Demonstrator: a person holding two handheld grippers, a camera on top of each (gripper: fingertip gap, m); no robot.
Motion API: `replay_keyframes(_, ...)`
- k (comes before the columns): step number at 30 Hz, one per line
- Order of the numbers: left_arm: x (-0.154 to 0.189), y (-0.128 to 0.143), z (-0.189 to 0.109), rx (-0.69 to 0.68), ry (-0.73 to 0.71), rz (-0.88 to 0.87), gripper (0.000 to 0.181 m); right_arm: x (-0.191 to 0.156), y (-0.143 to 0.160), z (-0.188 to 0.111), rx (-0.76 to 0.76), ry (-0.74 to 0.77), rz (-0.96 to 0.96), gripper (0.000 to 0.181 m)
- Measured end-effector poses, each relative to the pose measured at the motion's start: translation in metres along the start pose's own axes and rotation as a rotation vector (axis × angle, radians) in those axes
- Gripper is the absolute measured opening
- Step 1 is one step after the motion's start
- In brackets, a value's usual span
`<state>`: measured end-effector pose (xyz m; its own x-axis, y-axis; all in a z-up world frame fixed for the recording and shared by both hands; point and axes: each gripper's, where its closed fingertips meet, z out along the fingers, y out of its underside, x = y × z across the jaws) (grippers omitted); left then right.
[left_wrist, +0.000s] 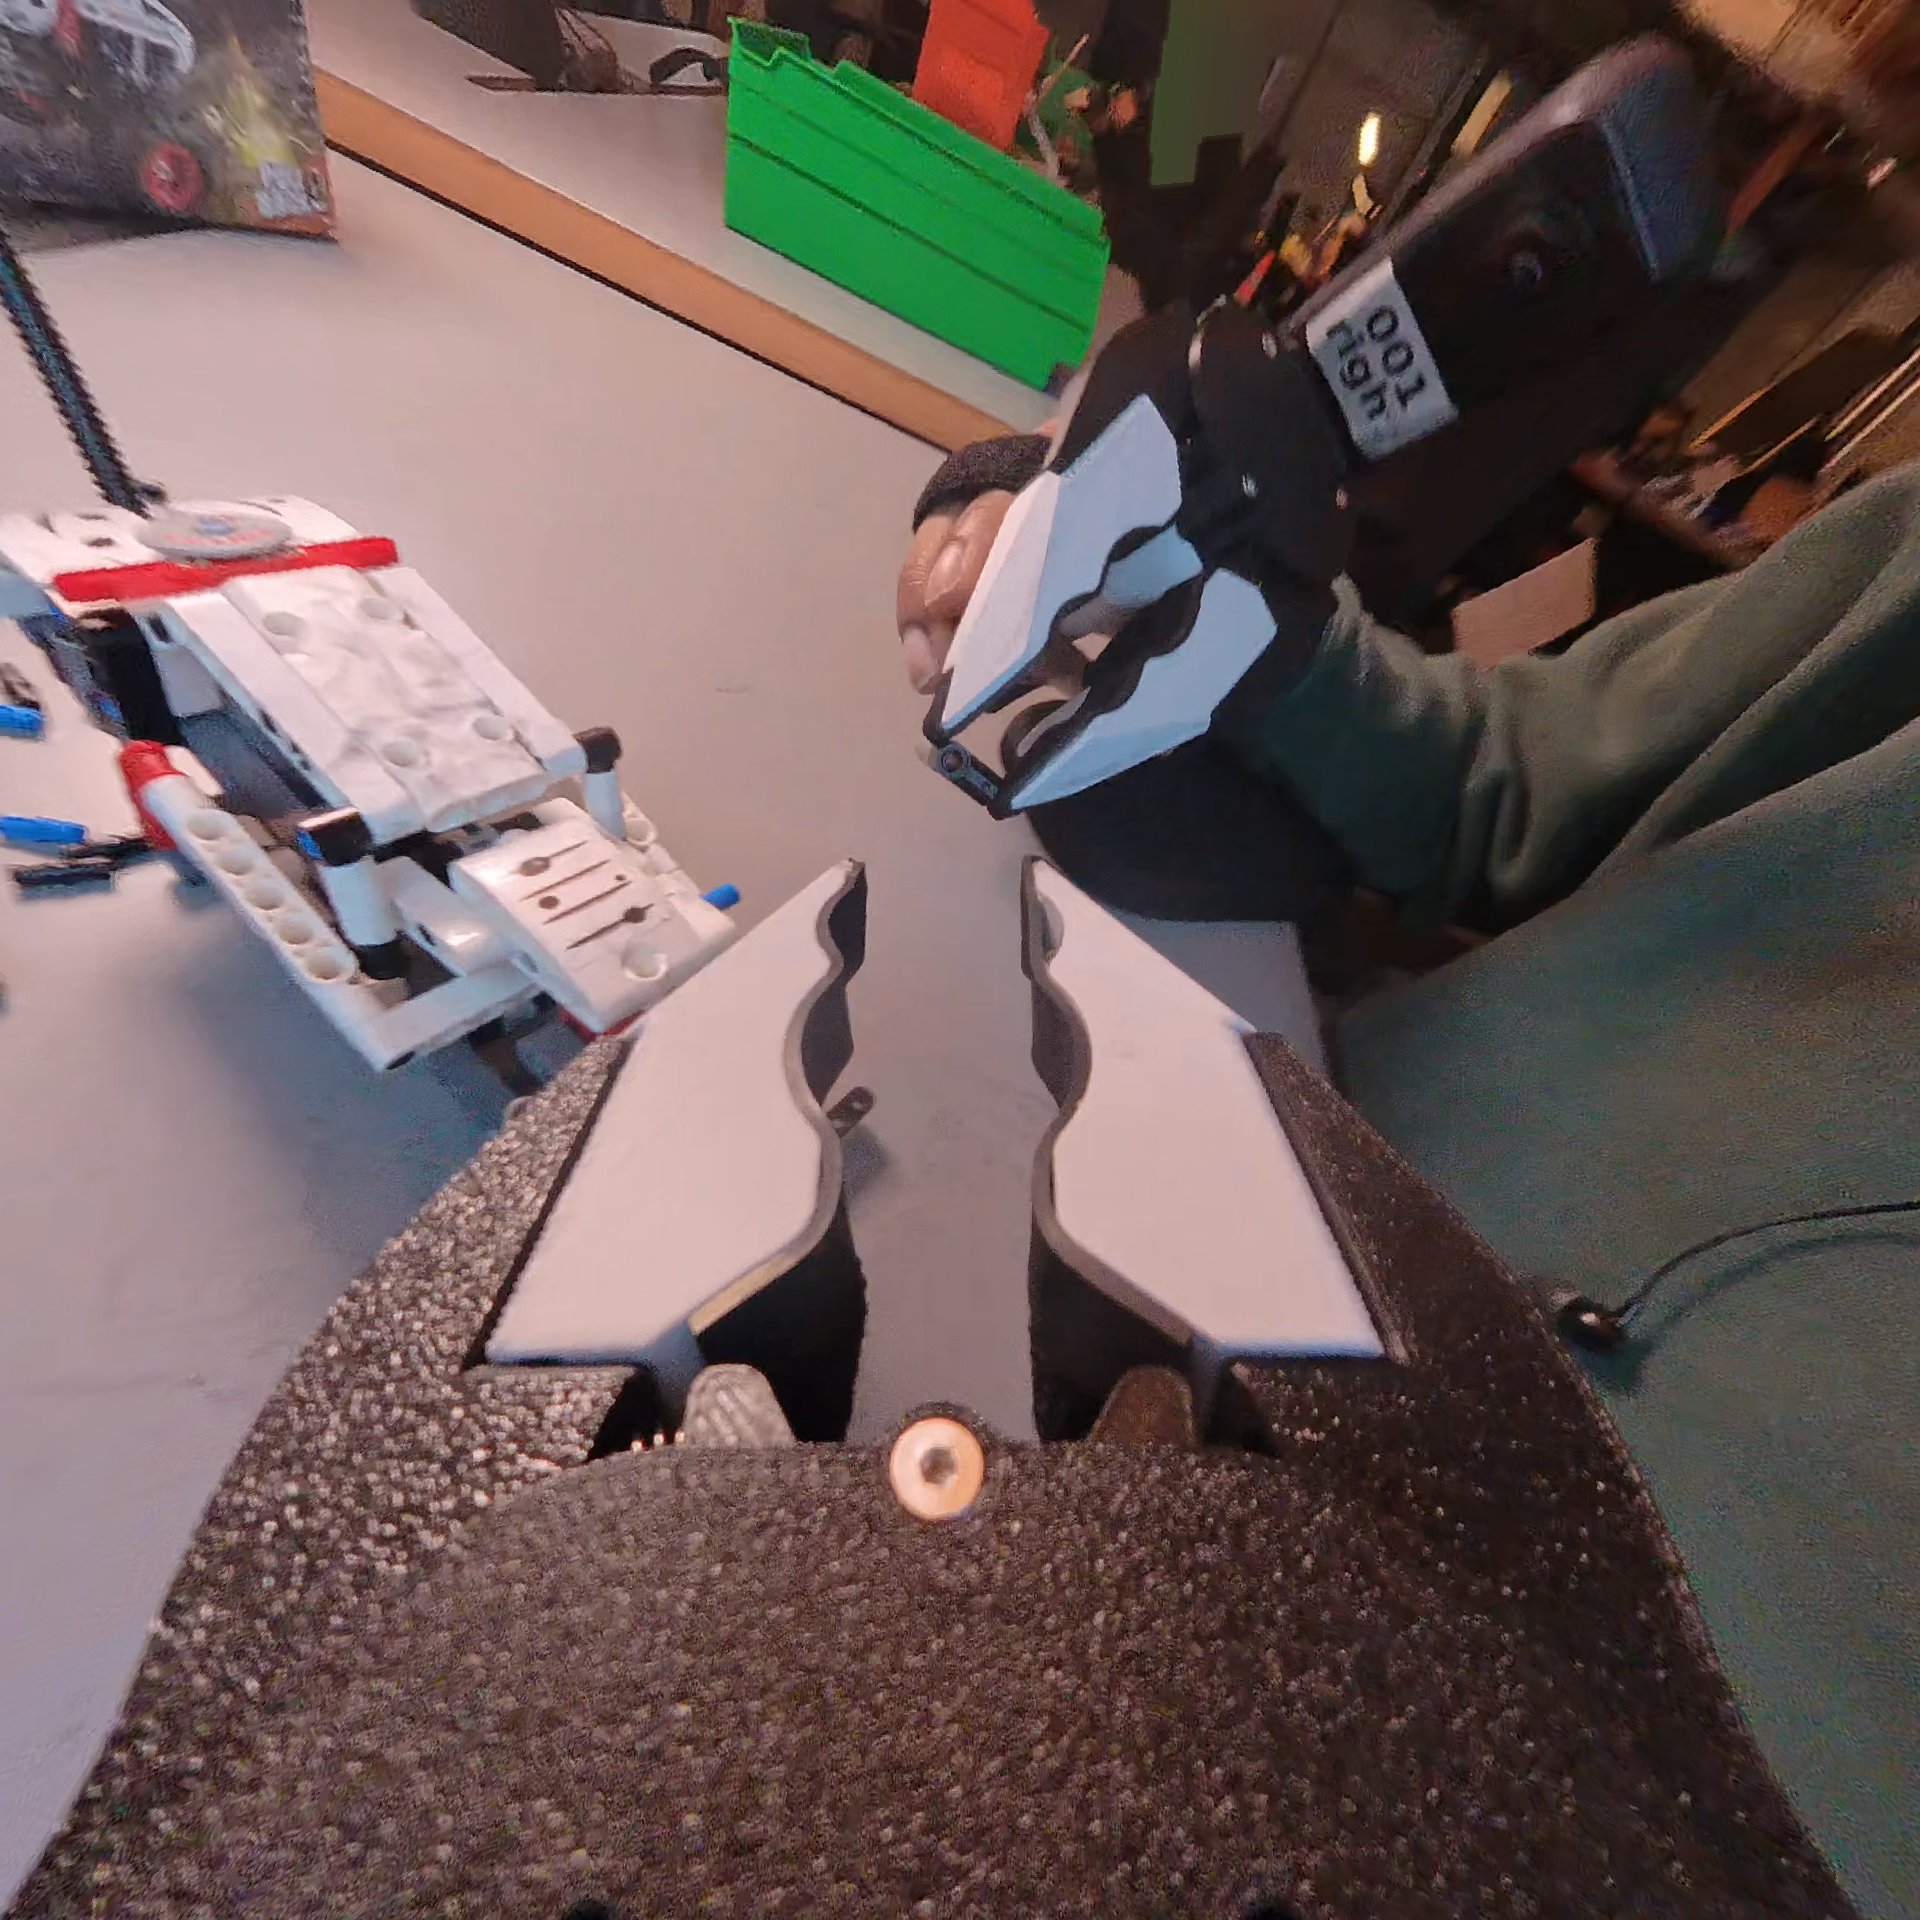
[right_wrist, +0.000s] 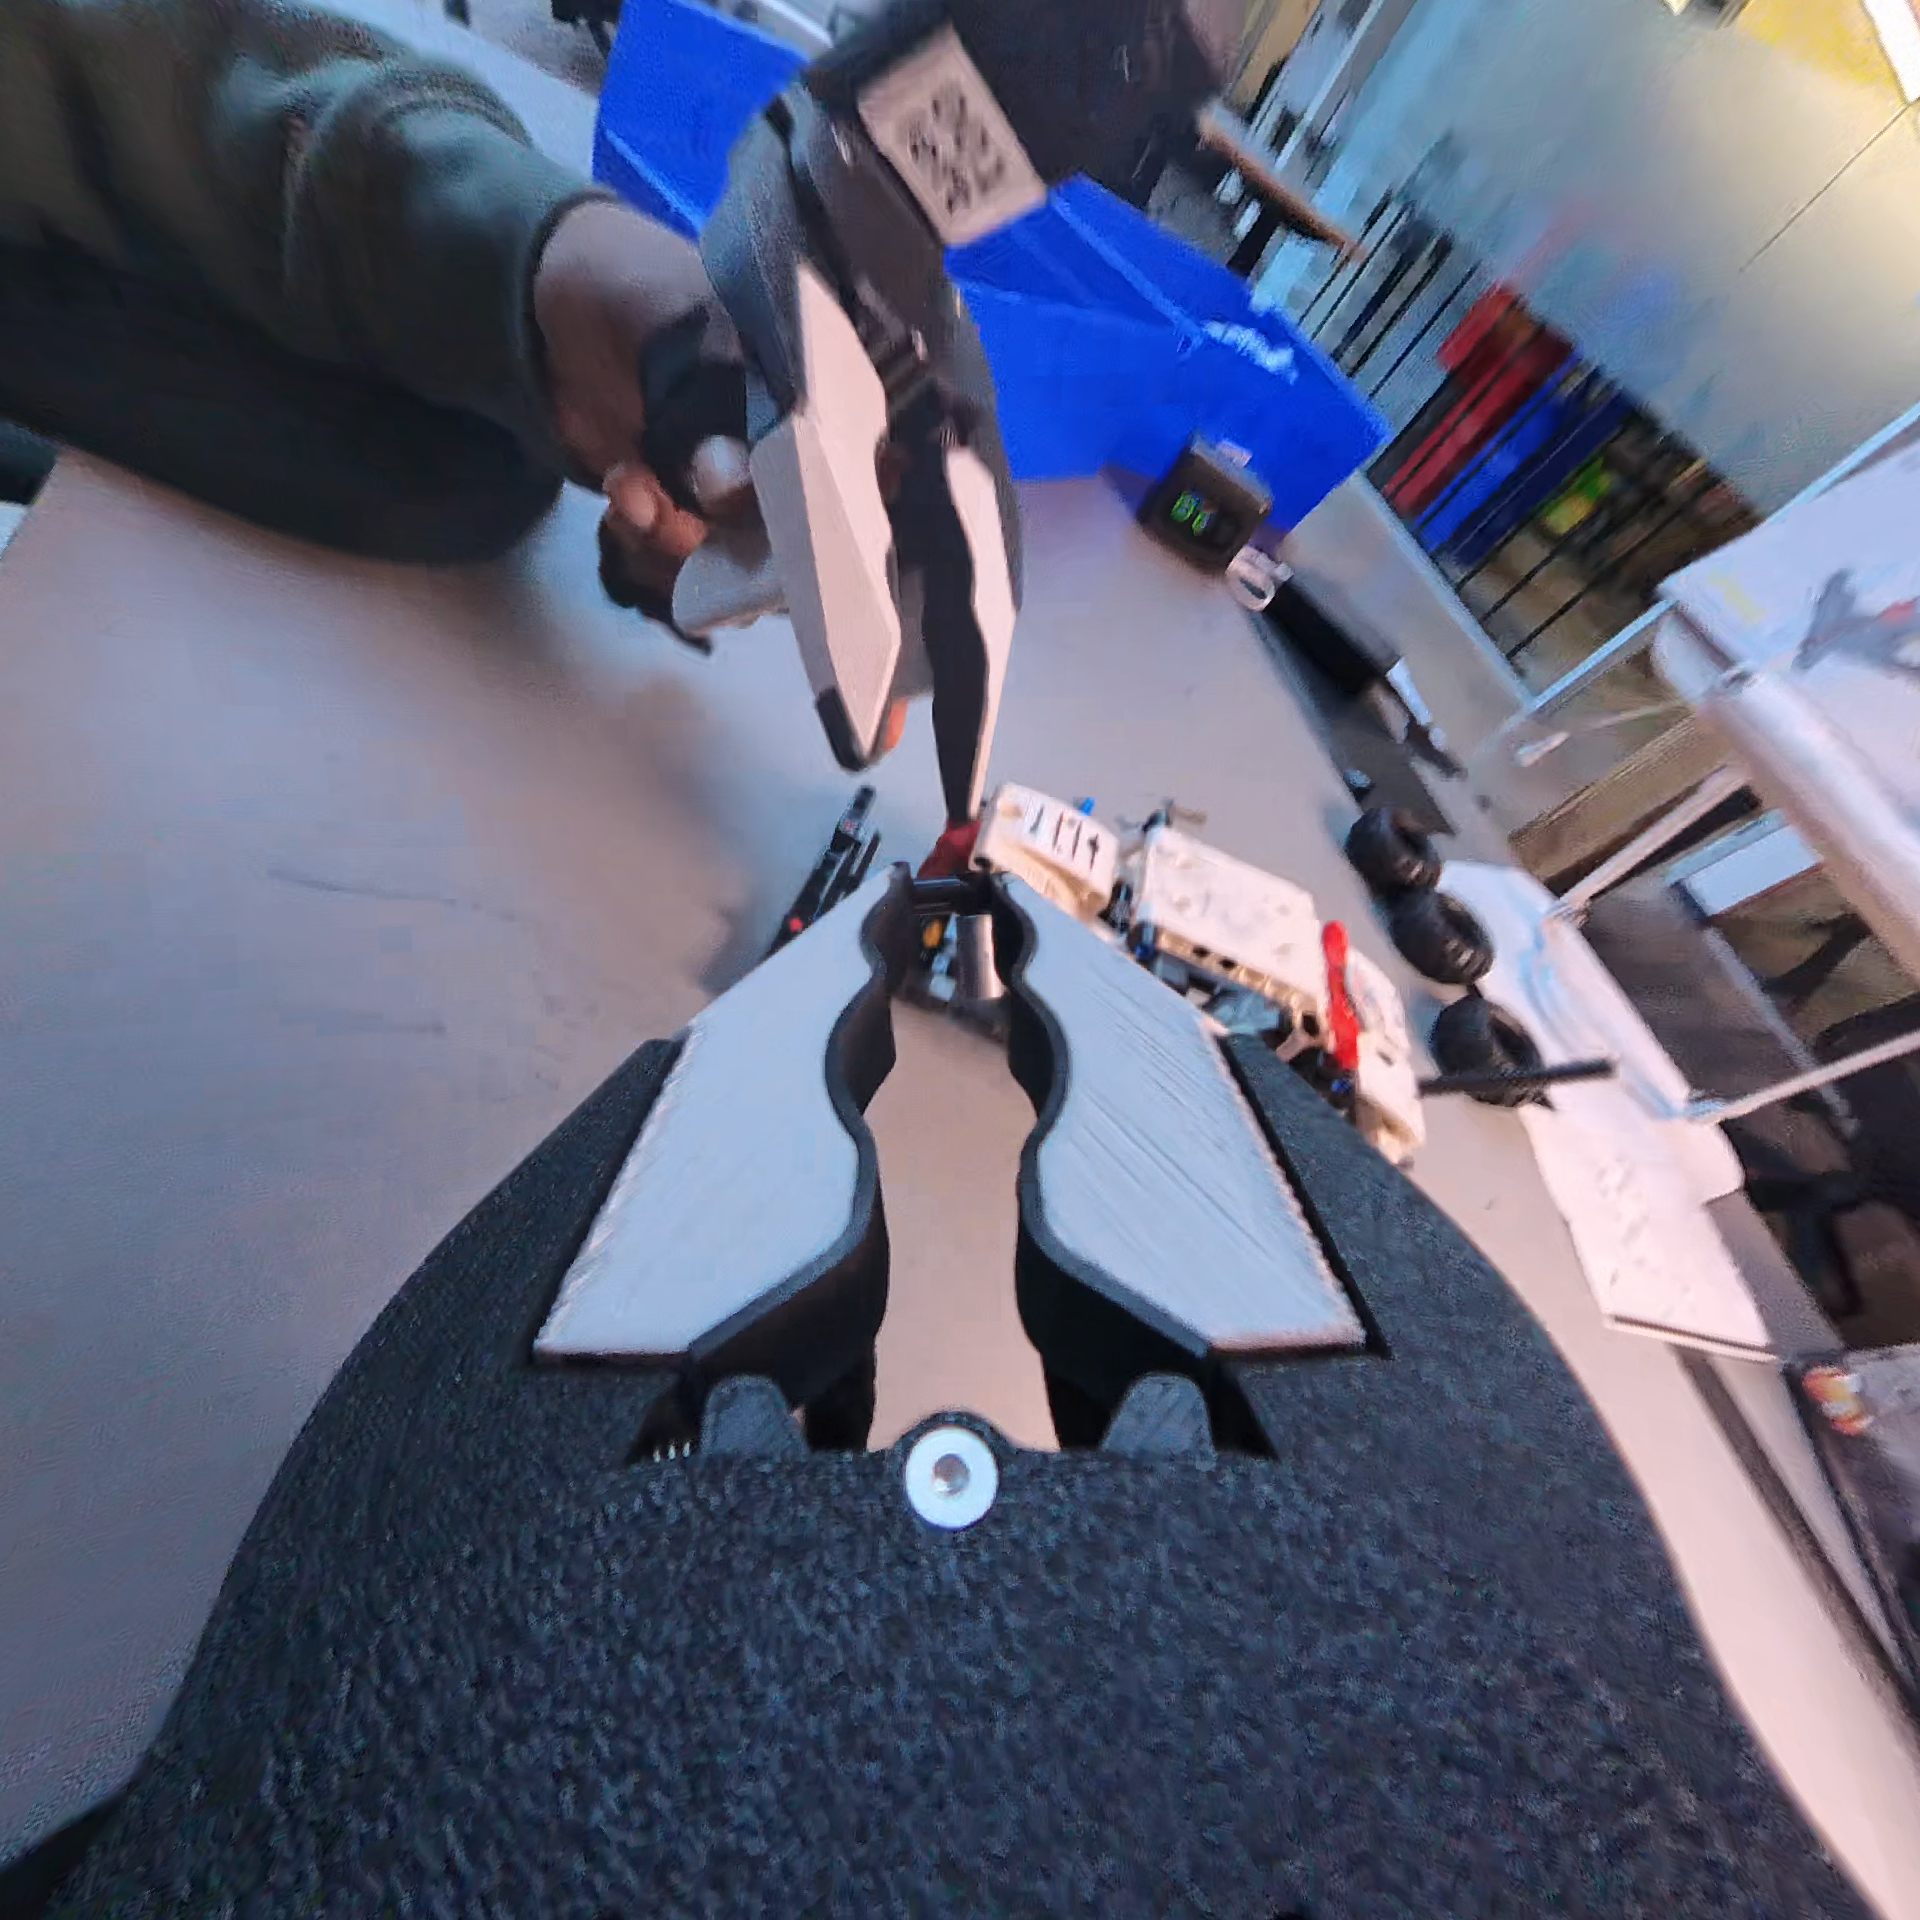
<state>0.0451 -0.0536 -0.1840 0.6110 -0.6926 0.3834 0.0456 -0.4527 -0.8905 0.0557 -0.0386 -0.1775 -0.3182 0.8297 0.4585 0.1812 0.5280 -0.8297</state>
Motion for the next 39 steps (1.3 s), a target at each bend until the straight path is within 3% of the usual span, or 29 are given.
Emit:
replay_keyframes(4, 0.007, -0.011, 0.003, 0.098, 0.145, -0.245, 0.032, -0.003, -0.020, 0.009, 0.038, 0.105, -0.168, 0.014)
replay_keyframes(8, 0.016, -0.019, -0.002, 0.161, 0.284, -0.386, 0.019, -0.006, -0.025, 0.017, 0.030, 0.155, -0.267, 0.014)
replay_keyframes(9, 0.014, -0.016, -0.001, 0.148, 0.268, -0.379, 0.009, -0.006, -0.026, 0.017, 0.030, 0.165, -0.286, 0.013)
replay_keyframes(13, 0.015, -0.016, -0.002, 0.132, 0.252, -0.305, 0.007, -0.007, -0.028, 0.017, 0.060, 0.167, -0.273, 0.014)
replay_keyframes(18, 0.024, -0.015, -0.004, 0.114, 0.289, -0.229, 0.007, -0.008, -0.031, 0.006, 0.138, 0.049, -0.075, 0.017)
replay_keyframes(35, 0.040, -0.021, -0.006, 0.100, 0.234, 0.019, 0.006, -0.013, -0.042, -0.003, 0.202, -0.047, 0.050, 0.006)
replay_keyframes(37, 0.035, -0.030, -0.014, 0.145, 0.193, 0.053, 0.007, -0.004, -0.042, -0.010, 0.216, -0.020, 0.058, 0.006)
replay_keyframes(39, 0.017, -0.049, -0.044, 0.248, 0.133, 0.043, 0.007, 0.012, -0.039, -0.028, 0.259, 0.008, 0.125, 0.005)
